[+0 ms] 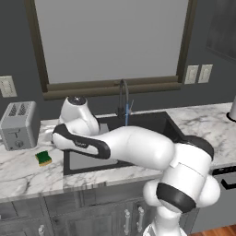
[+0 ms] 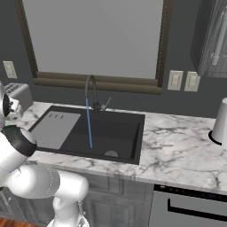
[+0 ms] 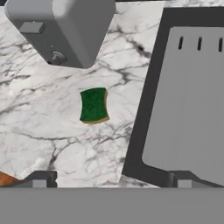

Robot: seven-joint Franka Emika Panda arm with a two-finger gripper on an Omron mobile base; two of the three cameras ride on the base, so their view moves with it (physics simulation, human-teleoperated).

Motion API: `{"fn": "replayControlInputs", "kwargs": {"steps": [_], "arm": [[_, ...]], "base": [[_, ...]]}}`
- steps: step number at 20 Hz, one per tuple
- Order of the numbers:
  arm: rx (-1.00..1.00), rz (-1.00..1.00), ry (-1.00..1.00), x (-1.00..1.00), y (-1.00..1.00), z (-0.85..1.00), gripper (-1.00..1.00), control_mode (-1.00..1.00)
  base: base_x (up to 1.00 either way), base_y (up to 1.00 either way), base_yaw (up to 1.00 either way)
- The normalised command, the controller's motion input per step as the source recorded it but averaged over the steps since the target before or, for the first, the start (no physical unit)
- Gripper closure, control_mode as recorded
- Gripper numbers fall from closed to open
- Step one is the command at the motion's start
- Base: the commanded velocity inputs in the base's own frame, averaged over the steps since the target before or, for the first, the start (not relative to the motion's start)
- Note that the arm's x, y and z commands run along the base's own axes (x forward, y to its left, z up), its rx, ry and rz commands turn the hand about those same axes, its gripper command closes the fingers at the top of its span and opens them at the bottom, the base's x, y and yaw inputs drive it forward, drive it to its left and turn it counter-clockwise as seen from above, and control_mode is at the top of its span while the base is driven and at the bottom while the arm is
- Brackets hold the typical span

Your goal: Soak the sponge with water for a few seconds and then drop it inside the sink.

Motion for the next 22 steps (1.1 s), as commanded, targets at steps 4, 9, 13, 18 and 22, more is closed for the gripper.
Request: {"fn": "replayControlInputs", "kwargs": {"steps": [4, 9, 13, 18, 22], "arm": [[0.00, 0.05, 0.00, 0.07, 0.27, 0.00, -1.00, -1.00], [0.00, 0.03, 0.00, 0.03, 0.17, 0.00, -1.00, -1.00], [0.00, 0.01, -0.01, 0.00, 0.02, 0.00, -1.00, -1.00], [0.00, 0.00, -0.01, 0.07, 0.01, -0.05, -1.00, -1.00], [0.00, 0.00, 0.00, 0.21, 0.06, -0.15, -1.00, -1.00]], "base": [[0.00, 0.00, 0.00], [0.00, 0.00, 0.00], [0.00, 0.00, 0.00], [0.00, 0.00, 0.00], [0.00, 0.00, 0.00]]}}
